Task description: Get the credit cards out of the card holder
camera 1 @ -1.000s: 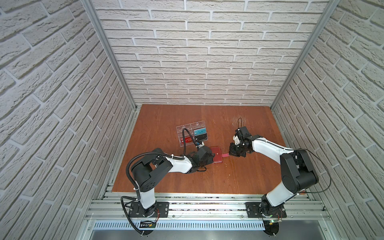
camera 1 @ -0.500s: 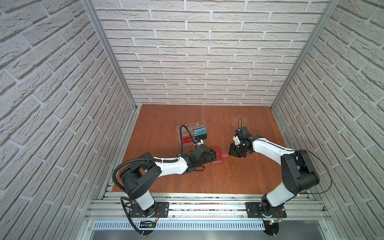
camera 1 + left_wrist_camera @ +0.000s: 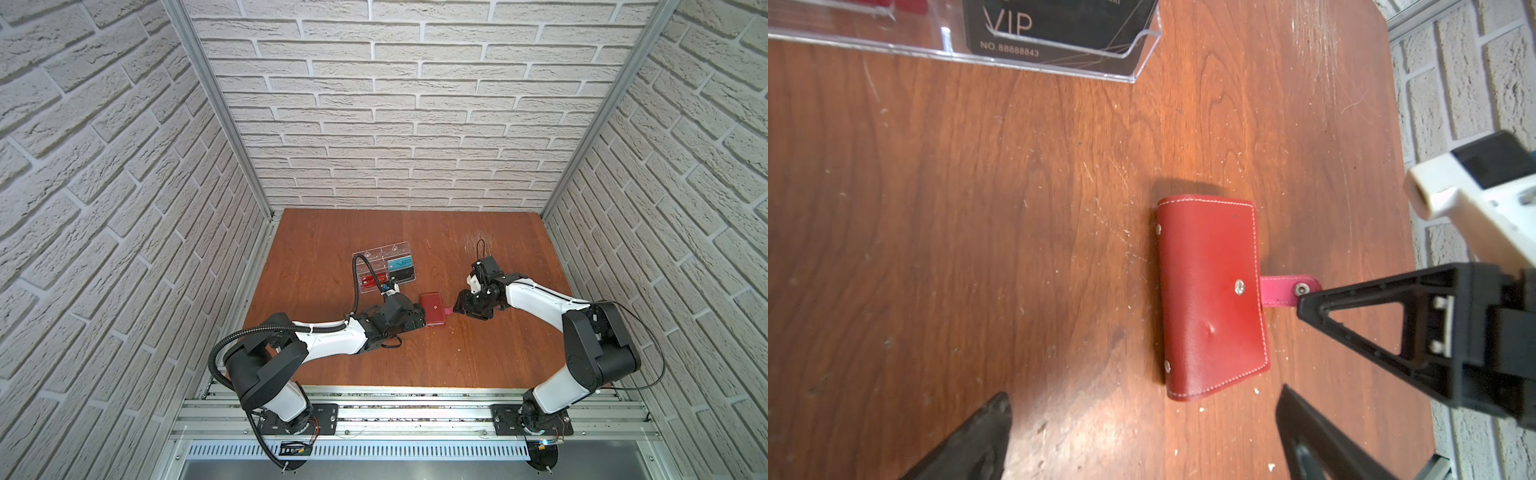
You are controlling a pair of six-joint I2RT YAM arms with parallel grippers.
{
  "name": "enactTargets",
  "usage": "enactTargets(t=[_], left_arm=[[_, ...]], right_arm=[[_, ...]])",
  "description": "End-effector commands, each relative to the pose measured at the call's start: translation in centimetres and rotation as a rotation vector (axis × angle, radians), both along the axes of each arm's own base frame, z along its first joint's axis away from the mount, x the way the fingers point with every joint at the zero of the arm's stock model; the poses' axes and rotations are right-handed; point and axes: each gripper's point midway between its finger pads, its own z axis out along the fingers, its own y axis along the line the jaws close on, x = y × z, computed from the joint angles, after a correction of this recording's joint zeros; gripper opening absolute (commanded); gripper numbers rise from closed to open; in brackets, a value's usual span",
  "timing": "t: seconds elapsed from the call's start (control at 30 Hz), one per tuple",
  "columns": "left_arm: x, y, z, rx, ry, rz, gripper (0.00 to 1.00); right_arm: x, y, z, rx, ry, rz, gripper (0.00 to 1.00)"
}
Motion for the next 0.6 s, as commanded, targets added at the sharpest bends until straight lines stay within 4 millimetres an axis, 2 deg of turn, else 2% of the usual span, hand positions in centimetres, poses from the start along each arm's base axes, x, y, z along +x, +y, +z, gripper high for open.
enactTargets(t=[0.0,0.3,0.57], left_arm=[[0.0,0.6,0.4,0.004,-0.02,0.014,0.98],[-0.2,0.5,0.4,-0.005,-0.014,0.005,0.98],[-0.3,0.1,-0.4,-0.009,0.006,-0.003,0.98]], right_arm=[[0.2,0.8,0.1,0.021,-0.024,0.002,0.57],[0.9,2.2,-0.7,0.035,-0.017,0.012,0.57],[1.8,3.2,-1.5,0.068,-0.017,0.005,0.5]])
